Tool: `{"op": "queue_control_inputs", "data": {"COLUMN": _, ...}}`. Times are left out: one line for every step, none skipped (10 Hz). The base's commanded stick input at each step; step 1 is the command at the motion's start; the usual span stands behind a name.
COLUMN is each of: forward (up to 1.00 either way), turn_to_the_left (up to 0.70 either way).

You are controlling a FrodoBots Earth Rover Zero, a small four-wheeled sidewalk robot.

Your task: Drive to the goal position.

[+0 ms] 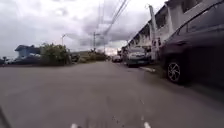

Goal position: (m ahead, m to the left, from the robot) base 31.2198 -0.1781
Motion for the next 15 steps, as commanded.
{"op": "queue_control_inputs", "data": {"forward": 0.7, "turn_to_the_left": 0.04}}
{"op": "queue_control_inputs", "data": {"forward": 0.7, "turn_to_the_left": 0.03}}
{"op": "queue_control_inputs", "data": {"forward": 0.7, "turn_to_the_left": 0.02}}
{"op": "queue_control_inputs", "data": {"forward": 0.7, "turn_to_the_left": 0.0}}
{"op": "queue_control_inputs", "data": {"forward": 0.7, "turn_to_the_left": 0.0}}
{"op": "queue_control_inputs", "data": {"forward": 0.7, "turn_to_the_left": 0.0}}
{"op": "queue_control_inputs", "data": {"forward": 0.7, "turn_to_the_left": 0.07}}
{"op": "queue_control_inputs", "data": {"forward": 0.7, "turn_to_the_left": 0.03}}
{"op": "queue_control_inputs", "data": {"forward": 0.7, "turn_to_the_left": 0.11}}
{"op": "queue_control_inputs", "data": {"forward": 0.7, "turn_to_the_left": 0.15}}
{"op": "queue_control_inputs", "data": {"forward": 0.7, "turn_to_the_left": 0.09}}
{"op": "queue_control_inputs", "data": {"forward": 0.7, "turn_to_the_left": 0.05}}
{"op": "queue_control_inputs", "data": {"forward": 0.7, "turn_to_the_left": 0.06}}
{"op": "queue_control_inputs", "data": {"forward": 0.7, "turn_to_the_left": -0.13}}
{"op": "queue_control_inputs", "data": {"forward": 0.7, "turn_to_the_left": -0.21}}
